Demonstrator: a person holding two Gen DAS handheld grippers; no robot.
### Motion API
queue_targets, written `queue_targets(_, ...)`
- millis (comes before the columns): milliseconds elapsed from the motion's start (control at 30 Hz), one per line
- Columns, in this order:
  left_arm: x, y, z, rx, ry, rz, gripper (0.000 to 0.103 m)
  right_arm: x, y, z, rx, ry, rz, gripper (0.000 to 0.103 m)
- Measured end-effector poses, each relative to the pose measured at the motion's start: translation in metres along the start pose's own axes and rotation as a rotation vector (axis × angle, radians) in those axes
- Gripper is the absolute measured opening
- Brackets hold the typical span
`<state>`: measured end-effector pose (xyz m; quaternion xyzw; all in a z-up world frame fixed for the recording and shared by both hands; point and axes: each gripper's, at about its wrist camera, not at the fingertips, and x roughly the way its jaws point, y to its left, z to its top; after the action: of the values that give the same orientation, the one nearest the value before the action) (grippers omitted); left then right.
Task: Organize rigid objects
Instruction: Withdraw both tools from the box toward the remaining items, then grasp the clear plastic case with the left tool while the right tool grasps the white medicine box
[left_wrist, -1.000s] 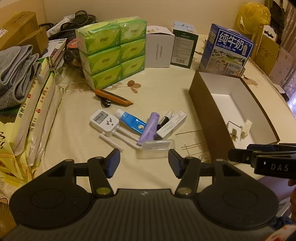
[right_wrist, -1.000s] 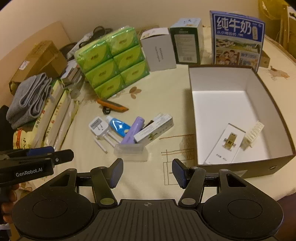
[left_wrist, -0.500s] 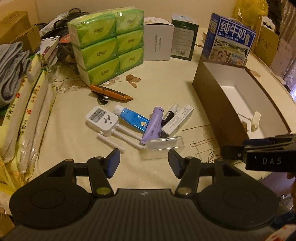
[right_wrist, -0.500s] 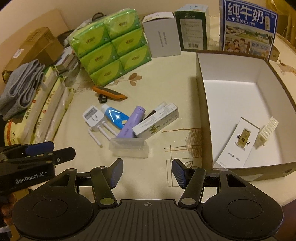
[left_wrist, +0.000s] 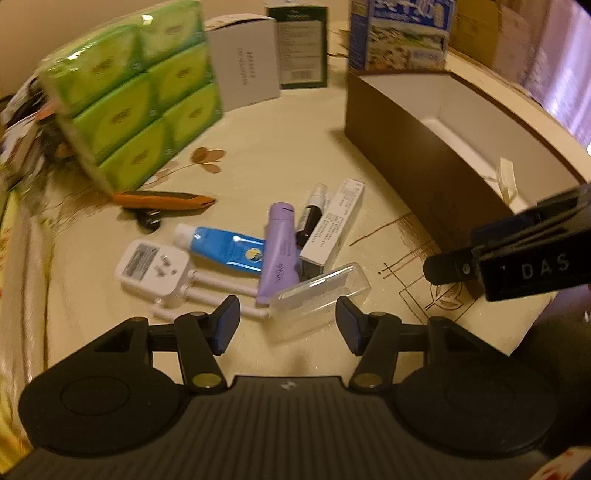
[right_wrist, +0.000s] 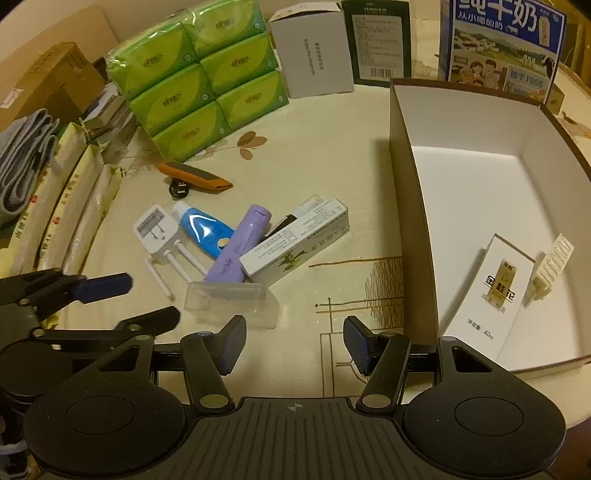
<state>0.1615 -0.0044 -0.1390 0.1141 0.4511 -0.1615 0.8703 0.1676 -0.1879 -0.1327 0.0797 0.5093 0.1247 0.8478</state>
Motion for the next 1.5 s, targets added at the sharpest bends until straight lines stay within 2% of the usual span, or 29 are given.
queue_targets(300, 0.045, -0.005, 0.002, 0.146, 0.031, -0.078, 0.053, 0.009, -0.011, 0.003, 0.021, 0.023, -0.012, 0.056)
queue_targets(433, 0.058, -0.011, 0.000, 0.198, 0.036, -0.066, 0.054, 0.007, -0.016, 0.002, 0.035, 0.030, -0.015, 0.056)
queue_targets(533, 0.060, -0.012, 0.001, 0.198, 0.041, -0.058, 0.053, 0.005, -0.019, 0.000, 0.043, 0.032, -0.016, 0.056)
queue_targets(700, 0.052, -0.020, -0.001, 0.195, 0.058, -0.095, 0.051, 0.002, -0.023, -0.004, 0.060, 0.038, -0.017, 0.056)
queue_targets(900, 0.049, -0.034, -0.002, 0.219, 0.074, -0.085, 0.050, -0.003, -0.031, -0.005, 0.083, 0.027, -0.023, 0.056)
queue_targets(1067, 0.059, -0.038, 0.007, 0.253, 0.076, -0.064, 0.051, -0.009, -0.032, -0.002, 0.088, 0.011, -0.016, 0.056)
queue_targets(1200, 0.068, -0.039, 0.016, 0.248, 0.085, -0.090, 0.050, -0.010, -0.033, -0.002, 0.102, 0.008, -0.009, 0.055)
queue_targets(1233, 0.072, -0.041, 0.016, 0.253, 0.098, -0.099, 0.049, -0.009, -0.032, -0.001, 0.100, 0.008, -0.009, 0.055)
queue_targets(1300, 0.078, -0.043, 0.015, 0.261, 0.118, -0.102, 0.034, -0.008, -0.031, -0.001, 0.095, 0.011, -0.012, 0.055)
queue_targets(1367, 0.079, -0.045, 0.011, 0.256, 0.121, -0.094, 0.027, -0.008, -0.031, -0.001, 0.097, 0.011, -0.010, 0.055)
queue_targets(1500, 0.068, -0.039, 0.006, 0.177, 0.100, -0.084, 0.027, -0.007, -0.032, 0.000, 0.101, 0.014, -0.010, 0.055)
